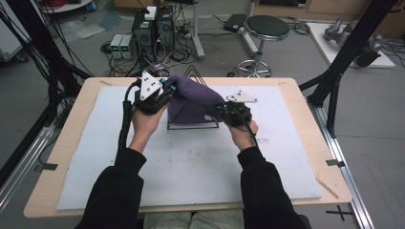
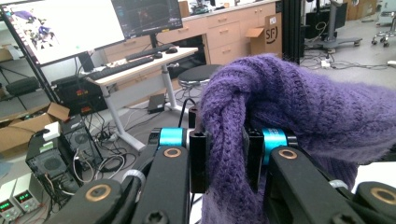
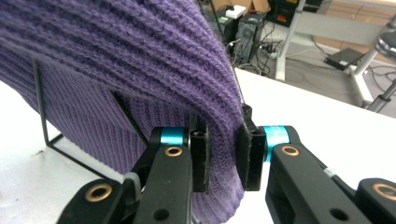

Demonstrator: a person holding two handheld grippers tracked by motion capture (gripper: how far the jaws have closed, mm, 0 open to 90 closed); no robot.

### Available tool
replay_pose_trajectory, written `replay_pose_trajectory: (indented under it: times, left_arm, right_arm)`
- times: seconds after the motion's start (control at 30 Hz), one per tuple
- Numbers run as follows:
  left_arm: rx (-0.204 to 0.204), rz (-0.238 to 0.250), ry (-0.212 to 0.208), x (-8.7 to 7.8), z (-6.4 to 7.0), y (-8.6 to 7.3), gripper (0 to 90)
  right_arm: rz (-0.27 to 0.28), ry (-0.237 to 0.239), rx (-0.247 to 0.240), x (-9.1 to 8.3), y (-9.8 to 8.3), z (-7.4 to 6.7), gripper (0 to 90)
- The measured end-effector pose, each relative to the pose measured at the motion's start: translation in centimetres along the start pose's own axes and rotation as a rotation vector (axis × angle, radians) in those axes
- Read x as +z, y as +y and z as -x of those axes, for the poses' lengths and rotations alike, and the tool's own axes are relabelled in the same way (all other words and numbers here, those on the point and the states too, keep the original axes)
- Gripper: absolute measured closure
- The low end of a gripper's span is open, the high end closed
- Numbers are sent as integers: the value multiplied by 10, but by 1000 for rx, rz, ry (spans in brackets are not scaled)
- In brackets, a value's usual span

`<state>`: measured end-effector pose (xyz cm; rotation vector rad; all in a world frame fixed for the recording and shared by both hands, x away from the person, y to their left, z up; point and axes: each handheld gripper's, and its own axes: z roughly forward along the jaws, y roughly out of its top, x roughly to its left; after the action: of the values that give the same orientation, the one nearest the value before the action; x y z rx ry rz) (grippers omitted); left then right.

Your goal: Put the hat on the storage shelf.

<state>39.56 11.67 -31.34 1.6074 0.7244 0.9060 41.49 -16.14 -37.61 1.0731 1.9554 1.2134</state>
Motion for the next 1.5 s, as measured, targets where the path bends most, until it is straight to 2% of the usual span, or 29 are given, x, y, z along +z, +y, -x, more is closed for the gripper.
replay_pose_trajectory:
  times: [0.2, 0.43, 0.63, 0.7, 0.73, 0.9, 1.0, 1.07, 1.23, 1.5]
  left_arm:
    - [-9, -16, -7, 0, 1, -8, 784]
    - [-11, -37, -11, 2, 4, -16, 781]
    - [-14, -34, -7, 2, 4, -17, 776]
    - [-27, -34, 8, 2, 5, -17, 749]
    - [-39, -38, 12, 2, 5, -17, 708]
    - [-67, -36, 6, 1, 1, -17, 680]
    - [-65, -34, 18, 1, 1, -17, 628]
    - [-67, -35, 26, 2, 2, -17, 580]
    - [-72, -37, 48, 3, 1, -18, 483]
    - [-76, -13, 54, 3, -1, -18, 394]
  right_arm:
    - [-29, -12, -7, 5, -4, -4, 783]
    - [-87, -21, 17, 9, -7, -4, 779]
    - [-88, -19, 23, 10, -8, -4, 778]
    - [-86, -20, 23, 10, -8, -4, 771]
    - [-85, -19, 29, 9, -8, -4, 764]
    - [-68, -15, 31, 7, -7, -4, 732]
    - [-55, 7, 46, 7, -6, -3, 603]
    - [-42, 10, 66, 5, -5, -3, 548]
    - [14, -2, 65, -1, -2, -3, 521]
    - [33, -10, 79, -3, 0, -1, 483]
